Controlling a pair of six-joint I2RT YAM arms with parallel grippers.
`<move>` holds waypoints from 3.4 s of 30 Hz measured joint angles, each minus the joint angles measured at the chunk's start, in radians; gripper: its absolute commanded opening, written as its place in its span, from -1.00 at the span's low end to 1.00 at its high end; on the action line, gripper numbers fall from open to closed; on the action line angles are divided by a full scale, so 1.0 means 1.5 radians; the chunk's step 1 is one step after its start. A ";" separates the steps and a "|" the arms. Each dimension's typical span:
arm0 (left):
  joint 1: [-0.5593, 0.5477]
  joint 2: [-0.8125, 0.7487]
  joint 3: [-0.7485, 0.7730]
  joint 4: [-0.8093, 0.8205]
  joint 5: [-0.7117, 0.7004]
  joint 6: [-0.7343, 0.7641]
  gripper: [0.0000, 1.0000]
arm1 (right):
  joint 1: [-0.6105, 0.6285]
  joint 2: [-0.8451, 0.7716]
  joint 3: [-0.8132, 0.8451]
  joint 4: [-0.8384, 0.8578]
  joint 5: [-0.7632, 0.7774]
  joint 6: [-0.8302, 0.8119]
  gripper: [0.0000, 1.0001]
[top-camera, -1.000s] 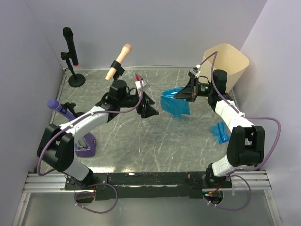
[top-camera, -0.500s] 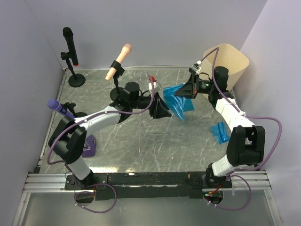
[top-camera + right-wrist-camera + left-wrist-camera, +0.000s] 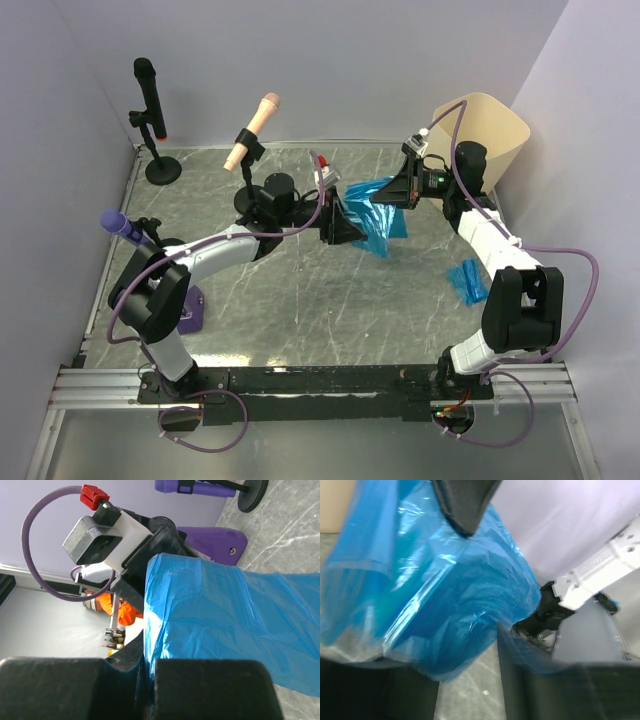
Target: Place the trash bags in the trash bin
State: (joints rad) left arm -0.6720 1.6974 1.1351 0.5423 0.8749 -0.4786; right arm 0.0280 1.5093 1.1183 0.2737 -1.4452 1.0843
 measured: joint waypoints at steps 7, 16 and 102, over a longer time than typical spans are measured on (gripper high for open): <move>-0.001 0.003 0.023 -0.009 0.044 -0.003 -0.99 | -0.005 0.001 0.003 -0.022 0.010 -0.037 0.28; 0.075 0.001 0.049 -0.162 0.126 0.026 -0.99 | -0.088 -0.019 0.055 -0.508 0.216 -0.528 0.64; 0.249 -0.428 -0.027 -0.484 0.004 0.487 0.61 | 0.482 -0.211 0.209 -0.608 0.701 -1.262 -1.00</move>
State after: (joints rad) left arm -0.2985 1.0550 1.0939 -0.1841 0.8806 0.2520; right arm 0.7513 1.1931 1.4322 -0.6380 -0.3943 -0.8093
